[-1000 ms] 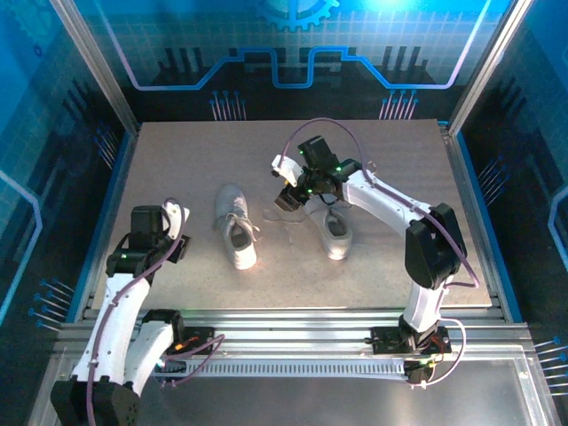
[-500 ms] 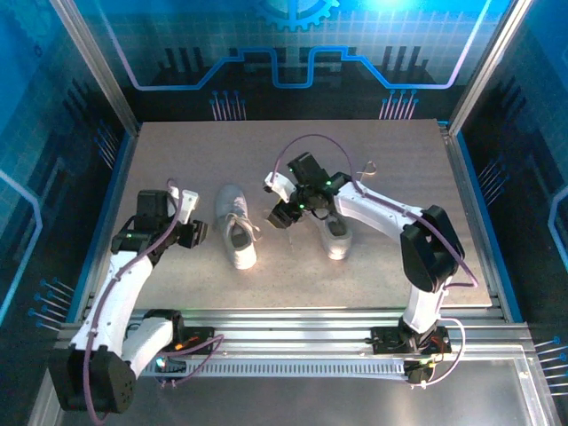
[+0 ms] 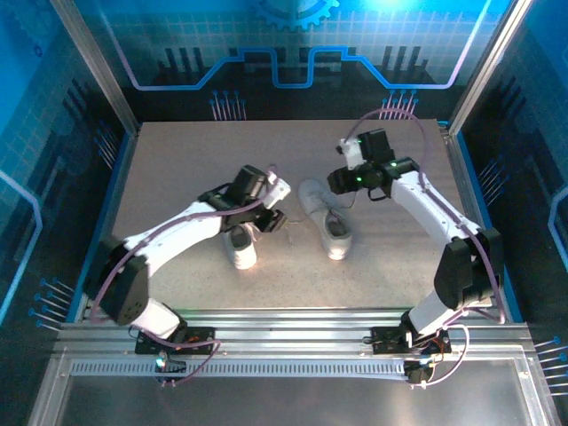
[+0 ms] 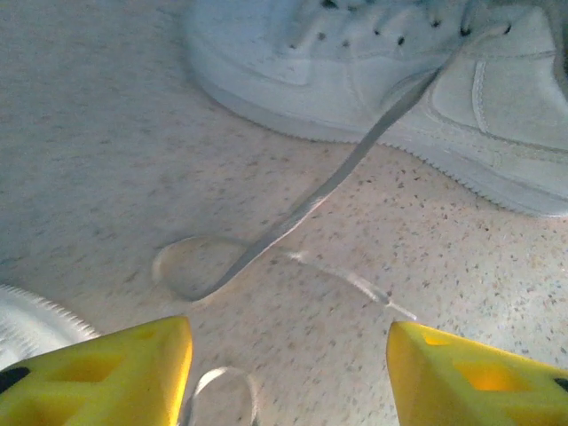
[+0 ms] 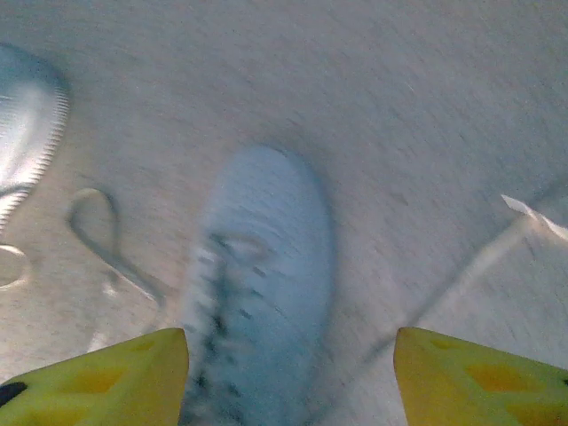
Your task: Tie the shoes
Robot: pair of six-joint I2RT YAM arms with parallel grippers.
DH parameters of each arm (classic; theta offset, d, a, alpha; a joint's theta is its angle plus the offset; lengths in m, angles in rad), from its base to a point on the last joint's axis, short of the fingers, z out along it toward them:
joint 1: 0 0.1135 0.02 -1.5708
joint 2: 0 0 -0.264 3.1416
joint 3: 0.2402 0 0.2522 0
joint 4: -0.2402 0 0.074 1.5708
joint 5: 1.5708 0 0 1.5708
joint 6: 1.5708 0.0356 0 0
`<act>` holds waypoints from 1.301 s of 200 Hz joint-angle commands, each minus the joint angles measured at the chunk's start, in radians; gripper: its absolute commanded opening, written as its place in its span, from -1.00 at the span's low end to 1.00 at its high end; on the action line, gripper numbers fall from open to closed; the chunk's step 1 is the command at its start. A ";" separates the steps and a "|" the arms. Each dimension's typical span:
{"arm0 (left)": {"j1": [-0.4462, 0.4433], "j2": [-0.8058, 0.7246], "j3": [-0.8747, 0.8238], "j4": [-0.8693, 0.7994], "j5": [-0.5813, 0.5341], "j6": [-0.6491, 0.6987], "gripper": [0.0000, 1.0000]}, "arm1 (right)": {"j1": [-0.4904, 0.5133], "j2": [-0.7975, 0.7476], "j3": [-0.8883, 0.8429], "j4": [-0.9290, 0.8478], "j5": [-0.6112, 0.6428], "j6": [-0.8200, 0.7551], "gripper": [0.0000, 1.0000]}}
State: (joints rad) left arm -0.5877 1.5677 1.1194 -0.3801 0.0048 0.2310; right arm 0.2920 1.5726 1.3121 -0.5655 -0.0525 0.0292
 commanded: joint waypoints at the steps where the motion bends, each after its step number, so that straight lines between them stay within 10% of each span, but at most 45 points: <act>1: -0.053 0.120 0.104 -0.022 -0.077 0.003 0.21 | -0.065 -0.057 -0.118 -0.101 -0.013 0.098 0.24; 88: -0.057 0.060 -0.017 0.077 -0.112 -0.185 0.20 | -0.074 -0.164 -0.462 0.005 -0.180 0.229 0.17; 122: 0.071 0.119 0.024 0.035 0.170 -0.311 -0.19 | -0.061 -0.167 -0.535 0.088 -0.265 0.290 0.04; 207: -0.075 0.310 0.217 -0.186 -0.226 -0.483 -0.06 | -0.139 -0.216 -0.361 -0.054 -0.103 0.280 0.17; 260: -0.120 0.372 0.205 -0.176 -0.228 -0.602 -0.05 | -0.186 0.045 -0.085 -0.154 0.019 0.283 0.19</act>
State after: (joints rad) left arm -0.7033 1.8980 1.3083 -0.5213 -0.1955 -0.2844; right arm 0.1204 1.4876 1.1252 -0.6292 -0.0948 0.3214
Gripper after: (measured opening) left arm 0.473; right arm 0.597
